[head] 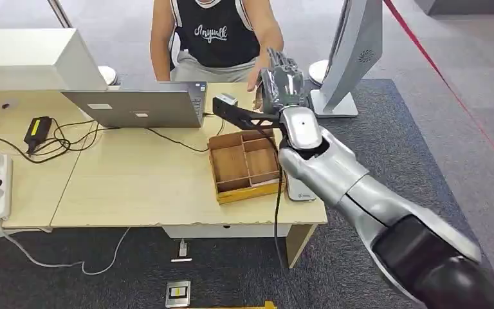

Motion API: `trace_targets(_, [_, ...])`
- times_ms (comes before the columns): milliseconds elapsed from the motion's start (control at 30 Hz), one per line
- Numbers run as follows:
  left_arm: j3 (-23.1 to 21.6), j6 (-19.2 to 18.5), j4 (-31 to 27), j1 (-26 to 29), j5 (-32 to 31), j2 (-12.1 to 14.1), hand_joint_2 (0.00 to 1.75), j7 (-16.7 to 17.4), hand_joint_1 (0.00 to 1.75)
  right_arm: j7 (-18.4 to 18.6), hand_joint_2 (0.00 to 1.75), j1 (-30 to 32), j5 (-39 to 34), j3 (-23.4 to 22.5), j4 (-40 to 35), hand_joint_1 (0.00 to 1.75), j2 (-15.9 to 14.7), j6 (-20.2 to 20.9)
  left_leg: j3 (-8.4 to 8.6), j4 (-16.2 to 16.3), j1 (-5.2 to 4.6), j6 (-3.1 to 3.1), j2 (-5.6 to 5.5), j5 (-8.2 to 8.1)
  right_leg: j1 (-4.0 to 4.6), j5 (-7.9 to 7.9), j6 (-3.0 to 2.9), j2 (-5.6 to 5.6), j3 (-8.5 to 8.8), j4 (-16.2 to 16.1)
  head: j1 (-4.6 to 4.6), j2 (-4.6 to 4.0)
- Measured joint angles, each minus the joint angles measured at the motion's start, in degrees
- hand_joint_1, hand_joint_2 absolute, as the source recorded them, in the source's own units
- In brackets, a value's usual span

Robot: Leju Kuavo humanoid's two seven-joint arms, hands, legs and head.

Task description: Pass the card to the sensor for recognition and then transmit it.

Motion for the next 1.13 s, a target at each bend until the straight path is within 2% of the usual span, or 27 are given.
trace_targets(267, [0.00, 0.17, 0.00, 0.25, 0.42, 0.00, 0.00, -0.31, 0.00, 3.56, 1.75, -3.20, 1.03, 1.62, 8.24, 1.75, 3.07, -1.81, 0.00, 0.00, 0.00, 0.00, -0.01, 0.00, 0.00, 0.00, 0.00, 0.00, -0.01, -0.01, 0.00, -0.02])
trace_targets(400, [0.00, 0.22, 0.00, 0.51, 0.57, -0.02, 0.00, -0.37, 0.00, 4.09, 1.75, -3.78, 1.05, 2.34, 11.15, 1.75, 3.79, -2.27, -0.01, 0.00, 0.00, 0.00, 0.00, 0.00, 0.00, 0.00, 0.00, 0.00, -0.01, -0.01, 0.00, 0.00])
trace_targets(433, [0.00, 0.24, 0.00, 0.58, 0.63, 0.00, 0.00, -0.37, 0.00, 4.09, 1.75, -3.86, 0.98, 2.52, 11.79, 1.61, 3.99, -2.32, -0.01, 0.00, 0.00, 0.00, 0.00, 0.00, 0.00, 0.00, 0.00, 0.00, -0.01, -0.01, 0.00, 0.00])
trace_targets(467, [0.00, 0.26, 0.00, 0.67, 0.76, -0.02, 0.00, -0.37, 0.00, 4.11, 1.75, -3.89, 0.92, 2.69, 12.28, 0.23, 4.14, -2.32, -0.01, 0.00, 0.00, 0.00, 0.00, 0.00, 0.00, 0.00, 0.00, 0.00, -0.01, -0.01, 0.00, -0.02])
trace_targets(500, [0.00, 0.26, 0.00, 0.79, 0.79, 0.00, 0.00, -0.35, 0.00, 4.13, 1.75, -3.91, 0.92, 2.85, 12.68, 0.00, 4.27, -2.30, 0.01, 0.00, 0.00, 0.00, 0.00, 0.00, 0.00, 0.00, 0.00, 0.00, -0.01, -0.01, 0.00, 0.00])
trace_targets(567, [0.00, 0.24, 0.00, 1.04, 0.76, 0.00, 0.00, -0.37, 0.00, 4.72, 1.75, -3.89, 0.90, 3.17, 13.64, 0.00, 4.47, -2.25, 0.01, 0.00, 0.00, 0.00, 0.00, 0.00, 0.00, 0.00, 0.00, 0.00, -0.01, -0.01, 0.00, 0.00])
trace_targets(600, [0.00, 0.24, 0.00, 1.14, 0.74, -0.02, 0.00, -0.37, 0.00, 5.01, 0.00, -3.89, 0.92, 3.39, 14.04, 0.00, 4.51, -2.27, 0.00, 0.00, 0.00, 0.00, 0.00, 0.00, 0.00, 0.00, 0.00, 0.00, -0.03, -0.01, 0.00, 0.00])
trace_targets(1133, [0.00, 0.22, 0.00, 1.16, 0.15, -0.02, 0.00, -0.24, 0.00, 6.36, 0.00, -3.88, 1.18, 5.25, 17.03, 0.00, 4.01, -3.08, 0.01, 0.00, 0.00, 0.00, 0.02, 0.00, 0.00, 0.00, 0.00, 0.00, -0.03, -0.01, 0.00, -0.02])
